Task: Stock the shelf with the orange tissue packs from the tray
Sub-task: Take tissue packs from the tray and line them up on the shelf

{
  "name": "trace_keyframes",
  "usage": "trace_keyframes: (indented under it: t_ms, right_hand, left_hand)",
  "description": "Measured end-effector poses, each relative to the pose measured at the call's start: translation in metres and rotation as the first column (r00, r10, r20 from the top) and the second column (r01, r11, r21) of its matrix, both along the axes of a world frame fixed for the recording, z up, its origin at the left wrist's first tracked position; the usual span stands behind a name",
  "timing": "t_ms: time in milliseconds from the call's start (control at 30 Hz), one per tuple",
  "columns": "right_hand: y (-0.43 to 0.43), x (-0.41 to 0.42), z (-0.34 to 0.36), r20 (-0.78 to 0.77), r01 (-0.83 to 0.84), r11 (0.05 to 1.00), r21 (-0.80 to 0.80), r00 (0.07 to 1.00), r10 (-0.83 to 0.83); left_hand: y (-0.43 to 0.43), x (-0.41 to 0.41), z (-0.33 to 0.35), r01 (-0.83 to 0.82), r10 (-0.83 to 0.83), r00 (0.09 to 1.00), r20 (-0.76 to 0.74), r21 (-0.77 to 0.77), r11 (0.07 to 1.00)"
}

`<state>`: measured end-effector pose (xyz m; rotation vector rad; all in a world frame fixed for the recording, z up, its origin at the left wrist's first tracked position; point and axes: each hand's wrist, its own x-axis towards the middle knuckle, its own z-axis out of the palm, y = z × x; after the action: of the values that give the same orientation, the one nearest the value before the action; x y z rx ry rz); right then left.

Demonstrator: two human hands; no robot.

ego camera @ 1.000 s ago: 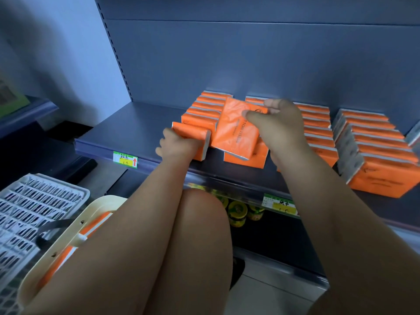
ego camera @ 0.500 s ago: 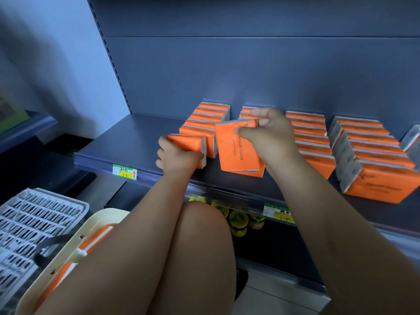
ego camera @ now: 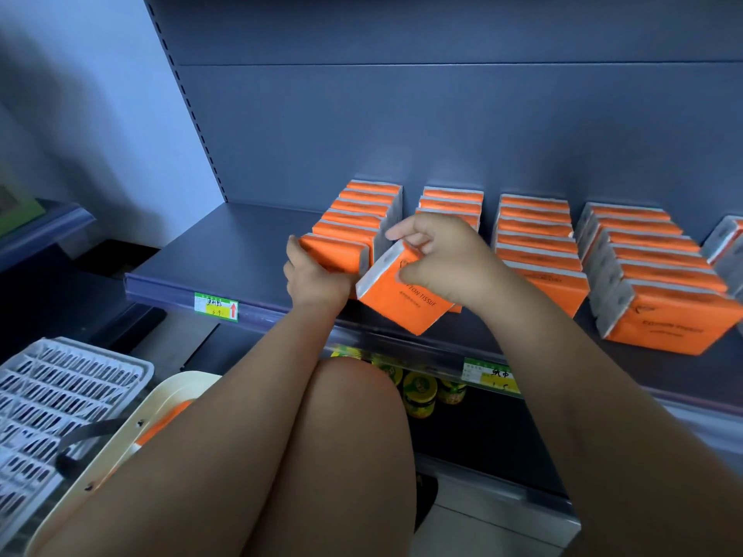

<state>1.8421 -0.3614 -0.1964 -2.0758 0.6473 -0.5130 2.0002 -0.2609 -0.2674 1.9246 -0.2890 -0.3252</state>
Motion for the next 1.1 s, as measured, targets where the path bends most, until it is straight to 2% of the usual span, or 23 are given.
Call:
trace_keyframes:
  t_ms: [300,500,700,833,933,1000,1100]
  right_hand:
    - [0.004,0.004,-0.002,-0.083,-0.064,0.995,-0.074,0.995,0.058]
    - [0.004,0.000,0.004,-0.226,-0.096,0.980,-0.175,0.972,0.054]
    - [0.006,-0.001,-0.001,-0.239,-0.152,0.973,-0.175,0.965,0.107]
    - [0.010,0.001,-0.005,-0.228,-0.129,0.963,-0.237,0.971,0.074]
    - [0.014,0.006,-0.009,-0.182,-0.098,0.958,-0.269,0.982,0.049]
    - [0.018,0.010,-0.012,-0.144,-0.084,0.957,-0.277,0.989,0.045]
    - [0.030,0.021,-0.019,-0.070,-0.034,0.948,-0.315,0.997,0.013]
  left_hand:
    - [-0.005,0.003,0.001,-0.017,0.014,0.999,-0.051,-0.055,0.998]
    - [-0.005,0.008,-0.002,-0.043,0.029,0.995,-0.096,-0.148,0.988]
    - [0.000,0.012,-0.003,-0.018,-0.018,0.985,-0.171,-0.207,0.978]
    - [0.018,0.017,0.001,-0.121,0.086,0.964,-0.252,-0.128,0.984]
    - [0.036,0.012,0.008,-0.163,0.115,0.964,-0.240,-0.190,0.968]
    - [0.045,0.007,0.015,-0.122,0.069,0.970,-0.234,-0.219,0.968]
    - [0.055,-0.003,0.031,0.071,-0.127,0.944,-0.304,-0.188,0.980]
